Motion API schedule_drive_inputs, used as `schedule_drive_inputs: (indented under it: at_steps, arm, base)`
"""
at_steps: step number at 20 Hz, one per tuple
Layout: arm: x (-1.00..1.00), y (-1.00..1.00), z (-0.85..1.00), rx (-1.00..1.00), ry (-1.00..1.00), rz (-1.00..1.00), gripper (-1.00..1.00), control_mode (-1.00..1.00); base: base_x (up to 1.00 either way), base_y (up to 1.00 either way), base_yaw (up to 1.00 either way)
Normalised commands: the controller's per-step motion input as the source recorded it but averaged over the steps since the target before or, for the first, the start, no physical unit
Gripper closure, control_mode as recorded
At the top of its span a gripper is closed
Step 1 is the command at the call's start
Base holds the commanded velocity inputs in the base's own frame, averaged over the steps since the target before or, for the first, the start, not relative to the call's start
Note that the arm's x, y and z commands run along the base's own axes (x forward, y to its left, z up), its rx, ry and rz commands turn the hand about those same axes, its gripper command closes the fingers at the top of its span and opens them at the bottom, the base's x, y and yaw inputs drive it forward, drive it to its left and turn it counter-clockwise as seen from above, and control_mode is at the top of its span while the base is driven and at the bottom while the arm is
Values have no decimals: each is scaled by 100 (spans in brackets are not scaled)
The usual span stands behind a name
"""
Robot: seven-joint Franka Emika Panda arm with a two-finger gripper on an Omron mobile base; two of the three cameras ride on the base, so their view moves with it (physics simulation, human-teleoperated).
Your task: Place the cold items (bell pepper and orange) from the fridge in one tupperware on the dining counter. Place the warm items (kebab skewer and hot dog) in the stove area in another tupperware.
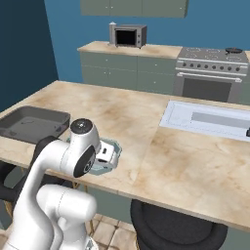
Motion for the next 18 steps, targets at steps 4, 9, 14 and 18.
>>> schedule_drive_inputs:
  at_steps: [4,9,14,18]
  arm:
    - [0,0,0,0,0,0,-100,100]
    - [0,0,0,0,0,0,-100,100]
    - [0,0,0,0,0,0,-100,100]
    - [0,0,0,0,0,0,-100,100]
  base:
    - [0,0,0]
    - [-13,-3,-1]
    - [-100,-9,-17]
    - [-76,-11,-48]
